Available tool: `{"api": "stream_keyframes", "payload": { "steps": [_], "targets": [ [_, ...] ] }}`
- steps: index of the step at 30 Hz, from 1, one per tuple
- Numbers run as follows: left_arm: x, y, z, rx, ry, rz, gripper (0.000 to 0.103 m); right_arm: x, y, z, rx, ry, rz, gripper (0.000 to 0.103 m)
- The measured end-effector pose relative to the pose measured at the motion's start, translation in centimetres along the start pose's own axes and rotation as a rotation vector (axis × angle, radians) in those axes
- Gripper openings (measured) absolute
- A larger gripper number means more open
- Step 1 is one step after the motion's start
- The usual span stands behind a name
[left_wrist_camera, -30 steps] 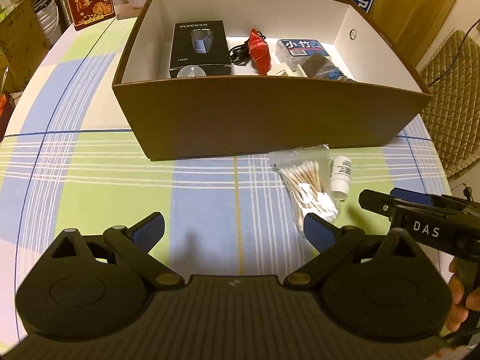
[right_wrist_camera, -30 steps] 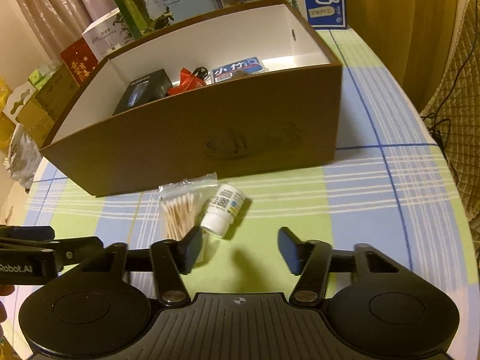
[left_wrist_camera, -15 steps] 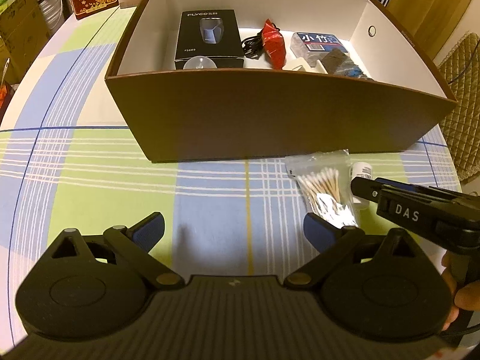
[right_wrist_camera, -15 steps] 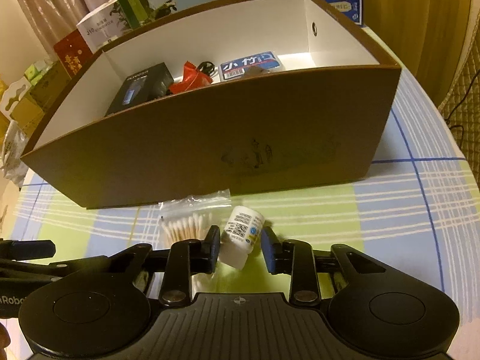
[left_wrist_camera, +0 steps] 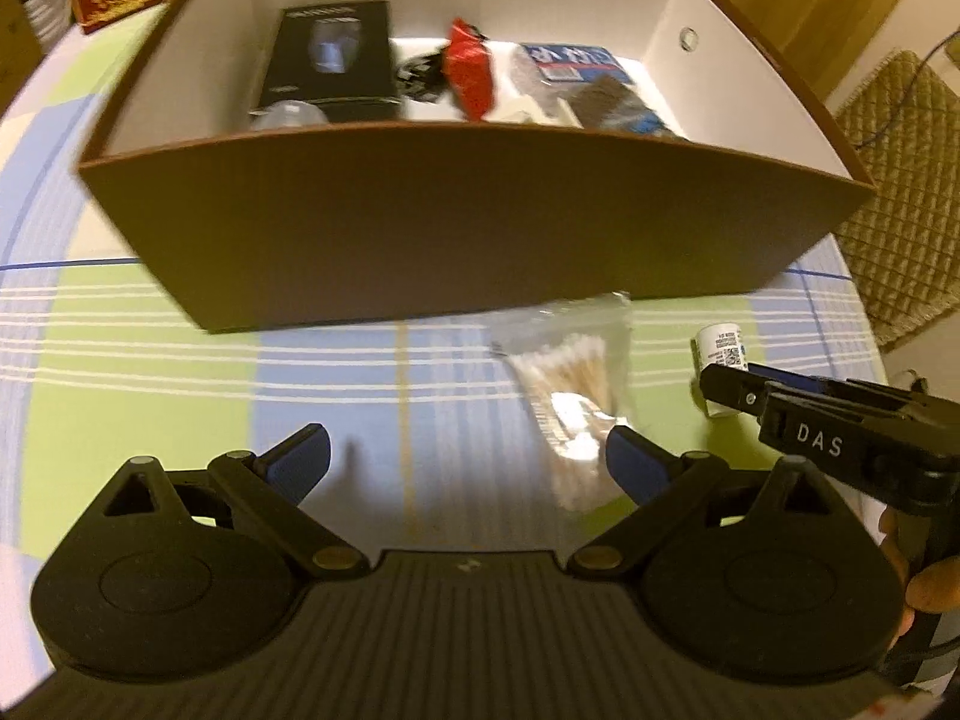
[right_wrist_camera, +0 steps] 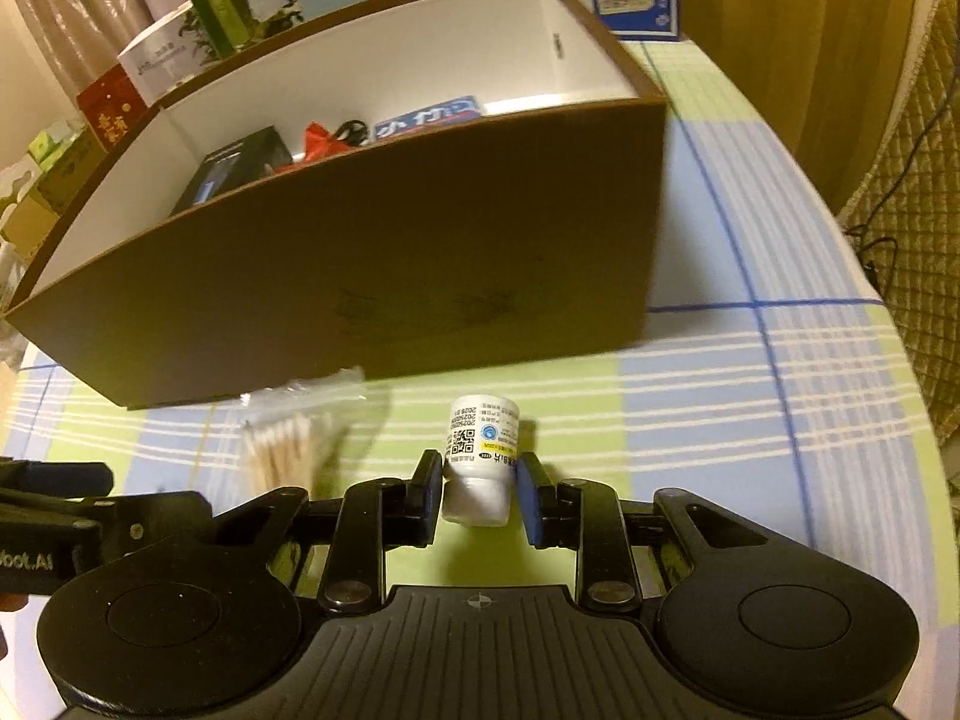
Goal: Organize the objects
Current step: 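Grasp the white medicine bottle with the right gripper while the left grasps the cotton swab bag, then lift the swab bag and bottle and carry both over the brown box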
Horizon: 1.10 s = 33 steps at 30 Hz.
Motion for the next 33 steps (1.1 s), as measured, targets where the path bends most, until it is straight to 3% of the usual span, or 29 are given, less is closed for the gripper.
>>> {"api": "stream_keyframes", "payload": {
  "steps": [6,10,16,18,24,33],
  "targets": [
    [2.2,1.0,0.4,0.003,0.038,-0.038,0.096,1.3,-1.4,-0.8,-0.001,0.008,-0.011,0.024],
    [3.5,1.9,0.6,0.021,0.081,-0.039,0.089,1.4,-1.5,-1.1,-0.004,0.006,-0.011,0.024],
    [4.7,3.0,0.6,0.043,0.137,-0.033,0.066,1.3,-1.5,-1.2,0.004,-0.003,-0.014,0.024],
    [4.7,3.2,0.5,0.042,0.141,-0.043,0.05,1.3,-1.5,-1.2,0.008,-0.013,-0.015,0.024],
    [4.4,2.7,-0.3,0.057,0.169,-0.056,0.024,0.8,-1.5,-1.8,0.0,-0.051,-0.002,0.024],
    [2.2,0.5,-4.2,0.022,0.208,-0.053,0.023,-0.8,-2.4,-3.9,-0.048,-0.106,0.059,0.024]
  ]
}}
Point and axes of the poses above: each gripper's, at about its wrist camera, not at the fingertips, and y roughly the way its jaws point, x to its right, z to its top, the point moved 2 cm from there along y, roughly the way its jaws point, and after that the axes turned 6 degrees about z, right-handed, at the moved point
